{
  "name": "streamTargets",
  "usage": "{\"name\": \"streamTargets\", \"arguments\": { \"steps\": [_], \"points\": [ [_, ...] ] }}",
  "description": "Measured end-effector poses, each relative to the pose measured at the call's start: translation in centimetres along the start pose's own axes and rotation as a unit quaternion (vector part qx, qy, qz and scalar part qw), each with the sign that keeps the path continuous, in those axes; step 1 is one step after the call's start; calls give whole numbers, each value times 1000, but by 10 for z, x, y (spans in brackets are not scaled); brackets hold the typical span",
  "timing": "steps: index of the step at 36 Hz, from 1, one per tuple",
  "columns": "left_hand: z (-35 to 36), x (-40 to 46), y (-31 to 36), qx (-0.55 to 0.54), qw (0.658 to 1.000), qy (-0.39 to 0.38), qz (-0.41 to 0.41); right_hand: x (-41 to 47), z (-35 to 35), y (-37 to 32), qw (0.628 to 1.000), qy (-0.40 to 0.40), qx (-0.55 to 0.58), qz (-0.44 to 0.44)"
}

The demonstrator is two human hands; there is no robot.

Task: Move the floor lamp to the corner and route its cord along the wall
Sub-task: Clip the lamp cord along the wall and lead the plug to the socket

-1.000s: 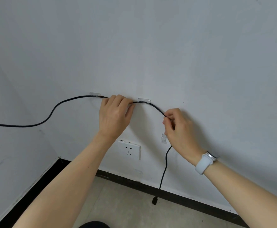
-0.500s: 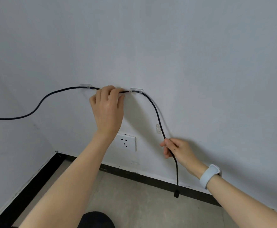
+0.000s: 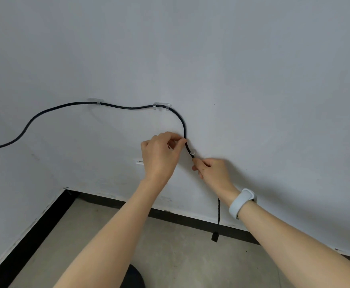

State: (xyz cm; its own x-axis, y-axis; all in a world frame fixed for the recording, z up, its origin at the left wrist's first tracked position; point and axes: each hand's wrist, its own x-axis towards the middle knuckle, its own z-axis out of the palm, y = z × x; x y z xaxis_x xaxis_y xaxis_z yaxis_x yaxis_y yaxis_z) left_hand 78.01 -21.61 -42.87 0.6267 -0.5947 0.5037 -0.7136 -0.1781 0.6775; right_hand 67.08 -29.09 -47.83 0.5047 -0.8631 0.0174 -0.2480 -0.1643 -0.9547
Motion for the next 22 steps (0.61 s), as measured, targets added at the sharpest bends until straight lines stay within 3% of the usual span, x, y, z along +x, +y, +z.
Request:
{"name": "streamTargets", "arguments": {
  "steps": [10,17,22],
  "points": [
    [3,-1,2,15,999,34,-36,-9,-3,26,999,48,15,-6],
    [0,0,2,-7,998,21,-61,-18,1,51,994,18,50,97],
    [-3,-12,-21,-72,996,0,-51,-11,18,38,969,-38,133,202]
  ]
}}
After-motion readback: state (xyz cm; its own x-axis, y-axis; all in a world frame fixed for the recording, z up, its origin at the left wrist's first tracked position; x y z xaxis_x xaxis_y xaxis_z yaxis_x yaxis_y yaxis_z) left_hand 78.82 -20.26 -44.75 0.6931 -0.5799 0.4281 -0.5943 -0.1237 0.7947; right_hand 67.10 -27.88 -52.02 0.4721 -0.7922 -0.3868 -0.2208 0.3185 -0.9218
